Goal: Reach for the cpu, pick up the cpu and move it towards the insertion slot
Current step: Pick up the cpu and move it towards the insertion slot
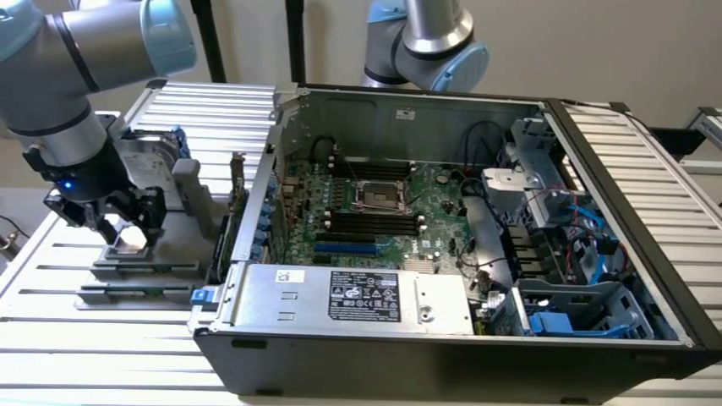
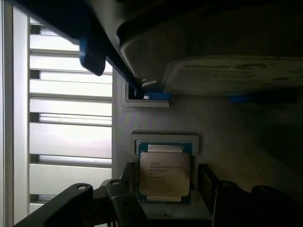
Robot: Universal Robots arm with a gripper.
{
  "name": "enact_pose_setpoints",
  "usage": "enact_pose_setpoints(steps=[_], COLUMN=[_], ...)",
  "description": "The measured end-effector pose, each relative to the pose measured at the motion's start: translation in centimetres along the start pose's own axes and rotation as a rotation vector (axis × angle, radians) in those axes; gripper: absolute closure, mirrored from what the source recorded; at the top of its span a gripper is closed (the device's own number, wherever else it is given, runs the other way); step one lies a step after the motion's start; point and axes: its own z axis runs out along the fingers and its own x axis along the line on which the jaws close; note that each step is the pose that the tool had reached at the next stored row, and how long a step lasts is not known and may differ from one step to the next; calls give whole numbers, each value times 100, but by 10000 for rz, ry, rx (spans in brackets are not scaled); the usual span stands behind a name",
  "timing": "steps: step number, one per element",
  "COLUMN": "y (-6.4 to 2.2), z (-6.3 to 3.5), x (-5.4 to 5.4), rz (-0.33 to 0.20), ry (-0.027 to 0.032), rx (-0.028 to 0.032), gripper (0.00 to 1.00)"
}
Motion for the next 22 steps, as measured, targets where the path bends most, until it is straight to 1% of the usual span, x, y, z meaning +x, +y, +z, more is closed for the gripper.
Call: enact_pose_setpoints(steps=[8,9,11,12,17,19,22], y=[0,0,0,0,0,1,1], z=[9,9,9,10,7,-21,-96], x=[0,0,1,1,0,-1,-1], rz=[-18,-20,-22,-23,-27,-27,-27], ry=[0,1,4,2,-3,-5,2], rx=[0,0,1,0,-2,-3,-2], gripper=[36,38,38,45,45,45,45])
